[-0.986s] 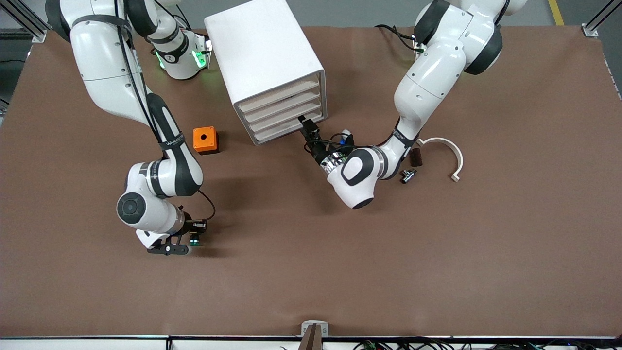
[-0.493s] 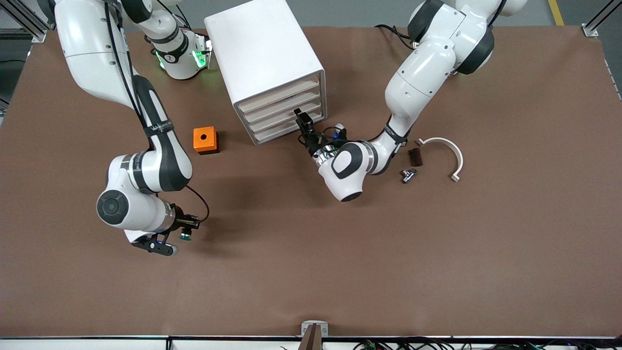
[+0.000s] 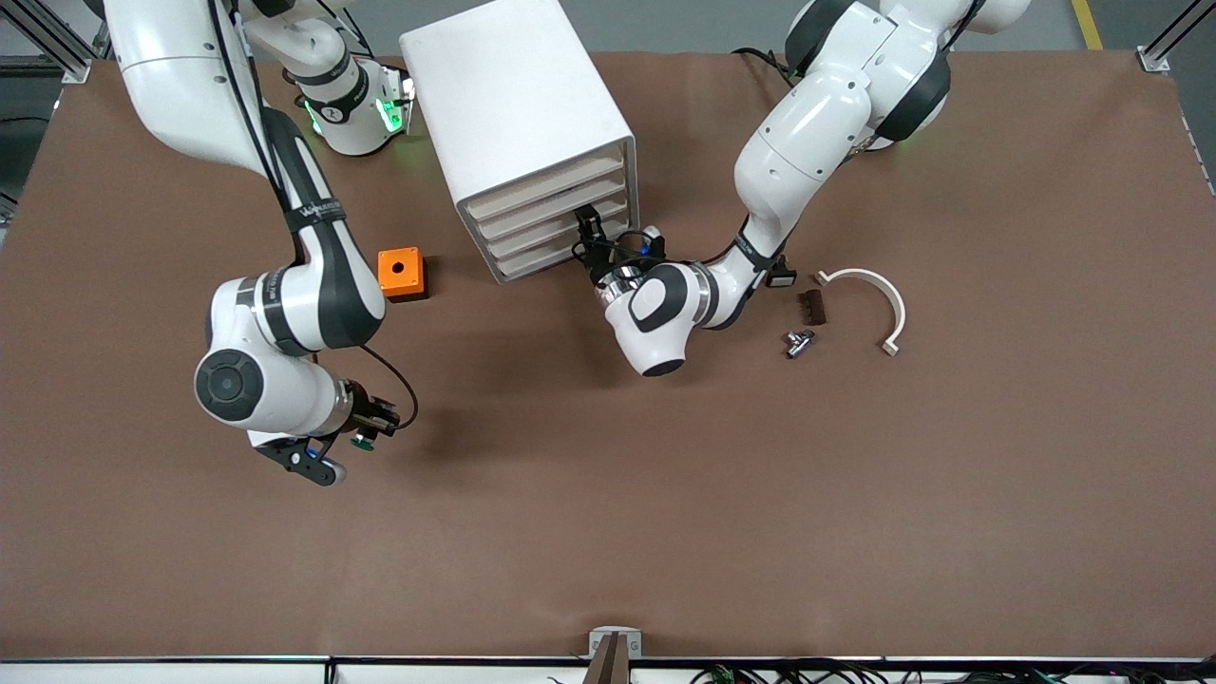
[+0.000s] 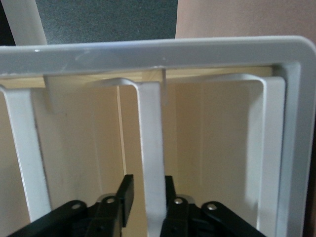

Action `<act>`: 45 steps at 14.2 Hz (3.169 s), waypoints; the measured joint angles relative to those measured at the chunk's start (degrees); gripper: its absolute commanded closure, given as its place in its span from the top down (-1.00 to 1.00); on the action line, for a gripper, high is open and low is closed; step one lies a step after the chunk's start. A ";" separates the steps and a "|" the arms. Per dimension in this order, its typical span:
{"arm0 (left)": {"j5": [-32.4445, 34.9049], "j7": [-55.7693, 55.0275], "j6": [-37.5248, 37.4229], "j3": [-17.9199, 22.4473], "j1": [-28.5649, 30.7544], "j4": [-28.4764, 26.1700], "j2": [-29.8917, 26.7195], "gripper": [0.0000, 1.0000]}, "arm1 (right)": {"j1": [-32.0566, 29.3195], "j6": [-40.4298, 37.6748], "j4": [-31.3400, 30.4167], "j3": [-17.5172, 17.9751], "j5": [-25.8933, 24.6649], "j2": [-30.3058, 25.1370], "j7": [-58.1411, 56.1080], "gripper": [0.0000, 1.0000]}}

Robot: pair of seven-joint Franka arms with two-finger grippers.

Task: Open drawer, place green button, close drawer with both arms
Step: 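Grasp the drawer handle with the left gripper while the right gripper grasps the button, then pull the drawer open with the left gripper while the right gripper carries the button, then lower the green button into the drawer while the left gripper withdraws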

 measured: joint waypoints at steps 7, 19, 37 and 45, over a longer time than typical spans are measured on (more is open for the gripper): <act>0.00 -1.44 0.04 0.71 0.83 -0.09 0.11 -0.84 | 3.88 -0.72 -0.01 0.05 -0.16 -1.24 10.09 -1.00; -0.01 -1.45 -0.04 0.80 10.79 0.03 0.10 -0.74 | 16.49 -1.90 -0.12 0.25 -0.18 -5.02 35.68 -1.00; 0.78 41.39 -0.25 4.61 16.03 5.30 -4.34 0.99 | 33.00 10.26 -12.23 0.39 -0.04 -7.32 67.56 -1.00; 17.56 69.39 9.64 5.61 15.99 7.37 -9.21 0.99 | 35.74 13.20 -14.38 0.38 -0.04 -7.32 75.25 -1.00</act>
